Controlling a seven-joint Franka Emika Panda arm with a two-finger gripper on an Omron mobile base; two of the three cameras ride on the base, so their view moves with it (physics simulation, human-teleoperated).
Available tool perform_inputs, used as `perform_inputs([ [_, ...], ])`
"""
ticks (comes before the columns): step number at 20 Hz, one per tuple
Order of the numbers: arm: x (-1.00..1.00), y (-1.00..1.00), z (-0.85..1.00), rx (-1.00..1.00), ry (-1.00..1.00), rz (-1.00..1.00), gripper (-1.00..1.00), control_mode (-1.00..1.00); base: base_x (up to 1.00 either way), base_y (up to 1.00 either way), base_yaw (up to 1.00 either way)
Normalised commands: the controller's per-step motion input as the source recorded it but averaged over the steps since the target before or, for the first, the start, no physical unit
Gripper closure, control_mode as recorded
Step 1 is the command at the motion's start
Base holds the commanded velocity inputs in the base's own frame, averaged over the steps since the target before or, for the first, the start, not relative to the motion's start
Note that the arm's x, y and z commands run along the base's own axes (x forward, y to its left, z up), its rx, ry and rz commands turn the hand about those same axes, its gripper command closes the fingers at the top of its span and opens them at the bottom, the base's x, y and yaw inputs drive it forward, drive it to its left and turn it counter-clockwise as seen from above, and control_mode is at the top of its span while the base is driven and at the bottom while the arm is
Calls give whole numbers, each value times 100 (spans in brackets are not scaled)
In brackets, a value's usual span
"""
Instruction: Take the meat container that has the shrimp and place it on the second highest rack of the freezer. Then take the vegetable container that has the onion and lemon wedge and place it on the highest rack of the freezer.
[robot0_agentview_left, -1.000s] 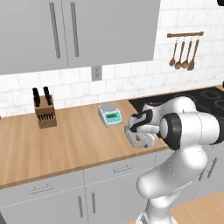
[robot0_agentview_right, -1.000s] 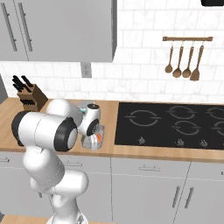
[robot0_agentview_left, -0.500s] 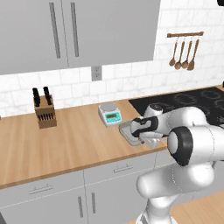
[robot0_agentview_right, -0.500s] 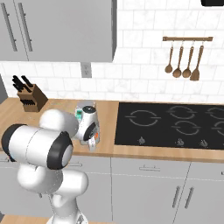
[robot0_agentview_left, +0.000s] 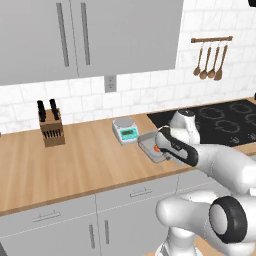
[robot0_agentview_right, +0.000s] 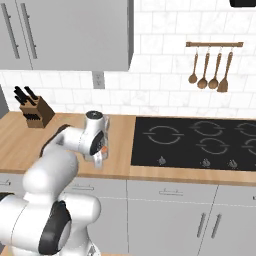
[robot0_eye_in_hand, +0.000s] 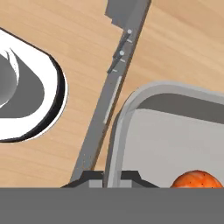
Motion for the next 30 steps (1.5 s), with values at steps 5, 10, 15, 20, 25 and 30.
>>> perform_inputs([
  [5,-69,15,73,18,-6,-29,100,-100,0,0,0],
  [10,-37,17,61,4,0,-16,100,-100,0,0,0],
  [15,-21,0,60,-6,0,0,100,-100,0,0,0],
  [20,-19,0,60,-3,1,0,100,-100,0,0,0],
  [25,-35,0,25,-2,2,1,100,-100,0,0,0],
  [30,0,0,0,0,0,0,100,100,-97,0,8],
])
